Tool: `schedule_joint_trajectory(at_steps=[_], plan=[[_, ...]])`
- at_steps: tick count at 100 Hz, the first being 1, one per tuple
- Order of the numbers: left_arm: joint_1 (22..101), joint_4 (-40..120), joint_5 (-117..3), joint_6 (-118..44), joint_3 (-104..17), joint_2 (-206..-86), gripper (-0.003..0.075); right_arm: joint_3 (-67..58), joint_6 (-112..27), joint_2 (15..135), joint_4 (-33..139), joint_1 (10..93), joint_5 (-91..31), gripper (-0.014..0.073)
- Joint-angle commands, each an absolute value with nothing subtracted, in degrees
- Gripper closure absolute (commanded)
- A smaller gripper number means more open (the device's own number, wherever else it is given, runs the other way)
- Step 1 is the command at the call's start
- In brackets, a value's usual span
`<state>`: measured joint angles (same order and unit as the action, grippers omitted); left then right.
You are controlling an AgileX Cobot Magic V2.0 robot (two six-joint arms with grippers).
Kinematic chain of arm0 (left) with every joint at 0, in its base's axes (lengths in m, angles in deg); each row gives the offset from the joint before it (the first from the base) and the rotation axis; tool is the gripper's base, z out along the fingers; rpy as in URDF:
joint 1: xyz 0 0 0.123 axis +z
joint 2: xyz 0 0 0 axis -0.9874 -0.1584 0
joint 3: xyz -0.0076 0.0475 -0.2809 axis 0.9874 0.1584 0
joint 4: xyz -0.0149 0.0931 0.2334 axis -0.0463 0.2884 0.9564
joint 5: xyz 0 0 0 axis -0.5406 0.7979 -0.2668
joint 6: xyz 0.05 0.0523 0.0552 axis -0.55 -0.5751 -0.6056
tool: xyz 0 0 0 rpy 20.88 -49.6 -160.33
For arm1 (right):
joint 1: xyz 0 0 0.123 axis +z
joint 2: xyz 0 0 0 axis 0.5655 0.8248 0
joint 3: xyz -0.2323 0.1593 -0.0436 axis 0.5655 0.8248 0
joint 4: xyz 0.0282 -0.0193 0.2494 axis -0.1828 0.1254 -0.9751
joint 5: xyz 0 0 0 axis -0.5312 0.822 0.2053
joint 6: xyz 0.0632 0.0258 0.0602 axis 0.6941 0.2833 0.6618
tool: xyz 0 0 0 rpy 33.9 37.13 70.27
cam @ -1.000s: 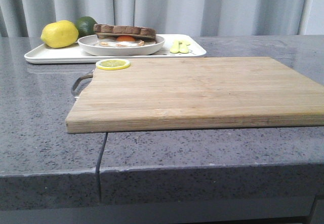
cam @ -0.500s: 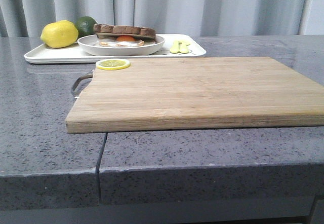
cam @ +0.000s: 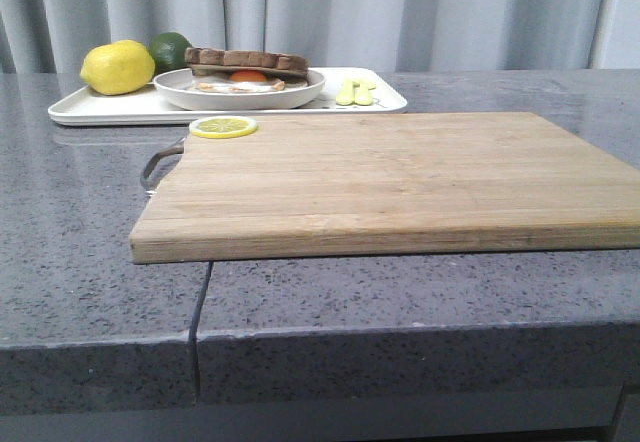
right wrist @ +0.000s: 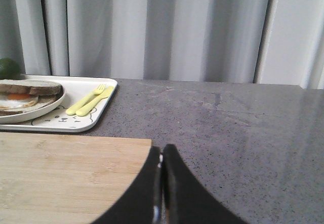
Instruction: Place bread and move sandwich to tray
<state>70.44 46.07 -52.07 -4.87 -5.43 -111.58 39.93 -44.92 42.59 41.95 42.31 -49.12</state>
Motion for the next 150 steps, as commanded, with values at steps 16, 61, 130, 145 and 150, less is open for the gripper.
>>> schedule_joint_trajectory(at_steps=[16, 61, 130, 145, 150], plan=[[70.24, 55.27, -47.46, -4.79, -5.78, -111.12, 0.0740, 38.47, -45.17, 42.53, 42.25, 41.83, -52.63, 0.0664], [77.63, 62.56, -46.76, -4.79, 7.89, -95.01, 0.0740, 38.47, -45.17, 42.53, 42.25, 41.83, -52.63, 0.0664], [82.74, 62.79, -47.69, -3.62, 14.71, -86.02, 0.0740, 38.47, -45.17, 42.53, 42.25, 41.83, -52.63, 0.0664], [82.74, 62.79, -47.69, -3.62, 14.71, -86.02, 0.0740, 38.47, -45.17, 42.53, 42.25, 41.83, -52.63, 0.0664], [82.74, 62.79, -47.69, -3.62, 14.71, -86.02, 0.0740, 38.47, -45.17, 42.53, 42.25, 41.83, -52.63, 0.0664]])
